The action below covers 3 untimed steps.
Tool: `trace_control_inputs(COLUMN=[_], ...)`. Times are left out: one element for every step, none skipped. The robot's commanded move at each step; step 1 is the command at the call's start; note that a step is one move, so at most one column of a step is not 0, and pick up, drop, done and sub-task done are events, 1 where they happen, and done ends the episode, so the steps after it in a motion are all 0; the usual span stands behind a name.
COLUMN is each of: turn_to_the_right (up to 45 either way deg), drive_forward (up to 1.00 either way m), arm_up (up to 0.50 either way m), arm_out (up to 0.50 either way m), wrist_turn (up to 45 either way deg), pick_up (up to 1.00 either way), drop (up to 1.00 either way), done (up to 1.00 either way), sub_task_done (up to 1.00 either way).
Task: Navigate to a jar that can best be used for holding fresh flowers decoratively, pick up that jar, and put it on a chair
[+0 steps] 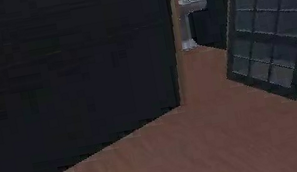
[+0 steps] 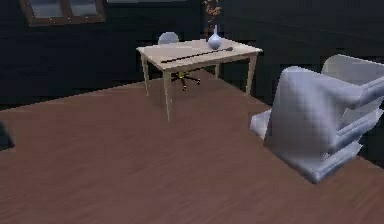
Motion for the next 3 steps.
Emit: trace_control_inputs(turn_to_the_right=[45.0, 45.0, 6.0], drive_forward=[0.00, 0.00, 0.00], arm_up=[0.00, 0.00, 0.00], arm_out=[0.00, 0.00, 0.00], wrist_turn=[0.0, 0.0, 0.0], pick_up=[0.00, 0.00, 0.00], drop=[0.00, 0.00, 0.00], done=[0.00, 0.00, 0.00], sub_task_done=[0.00, 0.00, 0.00])
